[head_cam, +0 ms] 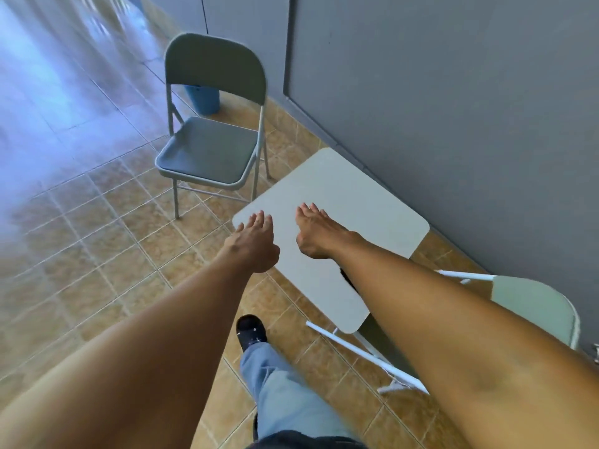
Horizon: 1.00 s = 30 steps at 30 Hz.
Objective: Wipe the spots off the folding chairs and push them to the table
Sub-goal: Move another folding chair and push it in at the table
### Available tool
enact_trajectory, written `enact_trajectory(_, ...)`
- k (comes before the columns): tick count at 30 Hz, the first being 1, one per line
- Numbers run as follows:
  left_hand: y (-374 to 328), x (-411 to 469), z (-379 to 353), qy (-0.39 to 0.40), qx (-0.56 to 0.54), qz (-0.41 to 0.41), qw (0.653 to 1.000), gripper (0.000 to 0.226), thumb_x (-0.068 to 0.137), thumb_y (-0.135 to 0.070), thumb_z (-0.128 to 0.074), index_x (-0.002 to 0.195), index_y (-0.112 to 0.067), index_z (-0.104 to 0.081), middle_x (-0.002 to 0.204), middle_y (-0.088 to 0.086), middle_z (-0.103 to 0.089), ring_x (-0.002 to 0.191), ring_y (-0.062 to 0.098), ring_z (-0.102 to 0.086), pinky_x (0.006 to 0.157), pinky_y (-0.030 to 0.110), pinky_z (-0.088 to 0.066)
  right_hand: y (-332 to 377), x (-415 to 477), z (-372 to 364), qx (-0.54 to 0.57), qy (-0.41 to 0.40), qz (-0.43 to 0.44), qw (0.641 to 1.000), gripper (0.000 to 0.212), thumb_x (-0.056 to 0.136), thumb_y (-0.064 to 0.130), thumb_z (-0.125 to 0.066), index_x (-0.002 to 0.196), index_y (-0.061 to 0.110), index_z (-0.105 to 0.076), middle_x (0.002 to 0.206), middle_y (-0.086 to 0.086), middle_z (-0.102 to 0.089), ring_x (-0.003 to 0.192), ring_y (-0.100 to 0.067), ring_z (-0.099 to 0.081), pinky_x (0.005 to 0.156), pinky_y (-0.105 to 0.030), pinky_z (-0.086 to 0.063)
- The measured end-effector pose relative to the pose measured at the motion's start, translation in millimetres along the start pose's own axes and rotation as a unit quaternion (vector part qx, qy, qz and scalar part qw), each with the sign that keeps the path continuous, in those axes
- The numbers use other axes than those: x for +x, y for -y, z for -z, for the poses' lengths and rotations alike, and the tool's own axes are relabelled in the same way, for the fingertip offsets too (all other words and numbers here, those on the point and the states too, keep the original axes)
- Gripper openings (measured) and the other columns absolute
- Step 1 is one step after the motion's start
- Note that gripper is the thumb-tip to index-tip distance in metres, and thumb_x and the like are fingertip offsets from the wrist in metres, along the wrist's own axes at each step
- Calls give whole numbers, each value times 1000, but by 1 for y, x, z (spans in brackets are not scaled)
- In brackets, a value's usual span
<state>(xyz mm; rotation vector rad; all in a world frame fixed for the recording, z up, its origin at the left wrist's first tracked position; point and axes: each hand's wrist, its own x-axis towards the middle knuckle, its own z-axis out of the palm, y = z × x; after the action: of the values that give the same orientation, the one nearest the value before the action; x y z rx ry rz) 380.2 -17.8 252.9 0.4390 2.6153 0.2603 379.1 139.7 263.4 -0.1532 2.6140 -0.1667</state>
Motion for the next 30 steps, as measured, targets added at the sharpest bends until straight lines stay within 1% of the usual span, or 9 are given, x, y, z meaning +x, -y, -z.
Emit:
enact_trajectory(5, 69, 55, 51, -11, -13, 15, 1000, 73, 92, -25, -42, 150, -3, -6, 159, 17, 1, 148, 27, 1, 120, 41, -10, 43, 92, 33, -23, -5, 13, 1000, 68, 99, 20, -38, 155, 4, -3, 165, -13, 0, 152, -29, 4, 122, -41, -1)
enact_trajectory(8, 114, 82, 82, -5, -9, 34, 999, 73, 92, -27, -43, 151, -3, -6, 159, 17, 0, 148, 27, -1, 120, 40, -9, 69, 141, 58, -30, 7, 31, 999, 69, 98, 20, -38, 155, 3, -3, 165, -13, 0, 152, -28, 4, 123, -41, -1)
enact_trajectory(13, 185, 127, 129, -14, -15, 46, 999, 72, 92, -25, -44, 150, -1, -8, 159, 19, -2, 147, 29, -3, 120, 40, -8, 119, 217, 93, -52, -8, 60, 997, 71, 97, 15, -43, 154, 3, -3, 164, -13, -2, 152, -28, 2, 123, -42, -2)
enact_trajectory(17, 246, 161, 160, -25, -11, 45, 999, 72, 92, -26, -46, 149, -1, -10, 159, 19, -4, 147, 29, -4, 120, 41, -12, 164, 274, 114, -49, -3, 64, 997, 72, 98, 20, -44, 154, 2, -3, 164, -15, -2, 152, -30, 1, 124, -43, -3)
enact_trajectory(20, 292, 184, 181, -17, -16, 41, 999, 73, 93, -26, -46, 150, -1, -9, 159, 19, -2, 147, 30, -2, 120, 42, -10, 201, 316, 129, -43, -2, 56, 998, 74, 98, 23, -45, 154, 2, -2, 164, -15, 0, 152, -30, 2, 124, -42, -3)
enact_trajectory(26, 402, 227, 233, -3, -31, 22, 999, 74, 93, -28, -44, 150, -2, -4, 159, 18, 1, 147, 29, 0, 120, 42, -10, 277, 397, 155, -22, -4, 18, 1000, 76, 96, 20, -45, 155, 5, 0, 165, -12, 1, 152, -27, 3, 124, -42, -2)
enact_trajectory(28, 438, 237, 256, 11, -43, 19, 999, 75, 94, -28, -44, 150, -2, -3, 159, 18, 2, 147, 30, 1, 120, 41, -9, 303, 421, 166, -10, -4, 0, 1000, 78, 95, 18, -47, 155, 7, 2, 165, -10, 4, 152, -26, 4, 124, -41, -2)
enact_trajectory(30, 466, 250, 275, 14, -47, 12, 999, 74, 94, -27, -44, 150, -2, -3, 159, 18, 2, 147, 30, 2, 120, 42, -8, 321, 444, 178, 19, -24, -22, 999, 80, 94, 15, -47, 155, 9, 4, 165, -9, 10, 152, -24, 5, 124, -39, 1)
